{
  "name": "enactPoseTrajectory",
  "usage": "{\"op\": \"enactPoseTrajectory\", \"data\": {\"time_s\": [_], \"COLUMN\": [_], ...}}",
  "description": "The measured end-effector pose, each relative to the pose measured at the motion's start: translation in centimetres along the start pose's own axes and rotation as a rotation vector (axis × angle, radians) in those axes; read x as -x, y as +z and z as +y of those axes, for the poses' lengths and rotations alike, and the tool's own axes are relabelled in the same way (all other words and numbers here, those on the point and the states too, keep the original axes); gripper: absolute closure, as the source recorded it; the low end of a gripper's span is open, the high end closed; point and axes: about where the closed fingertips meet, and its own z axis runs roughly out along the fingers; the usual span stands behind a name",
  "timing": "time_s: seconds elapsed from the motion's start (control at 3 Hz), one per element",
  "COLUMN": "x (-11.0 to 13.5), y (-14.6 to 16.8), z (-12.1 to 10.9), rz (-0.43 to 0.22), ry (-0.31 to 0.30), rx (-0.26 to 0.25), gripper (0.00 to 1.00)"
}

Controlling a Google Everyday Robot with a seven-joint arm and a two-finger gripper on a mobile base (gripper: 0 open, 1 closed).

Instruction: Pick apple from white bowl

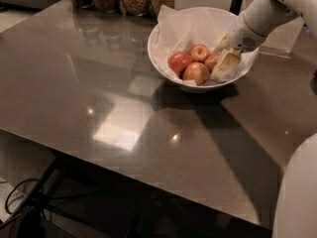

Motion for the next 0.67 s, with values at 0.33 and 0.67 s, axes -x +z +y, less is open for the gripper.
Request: {"op": "enactPoseTrajectory", "data": {"time_s": [0.33, 0.67], "x": [0.0, 0.3], "y": [0.0, -2.7], "z": [0.0, 0.3], "rz": [-0.003, -0.029], "ry": [0.001, 0.000], "rx": [0.000, -0.072], "gripper": [0.89, 1.00]}}
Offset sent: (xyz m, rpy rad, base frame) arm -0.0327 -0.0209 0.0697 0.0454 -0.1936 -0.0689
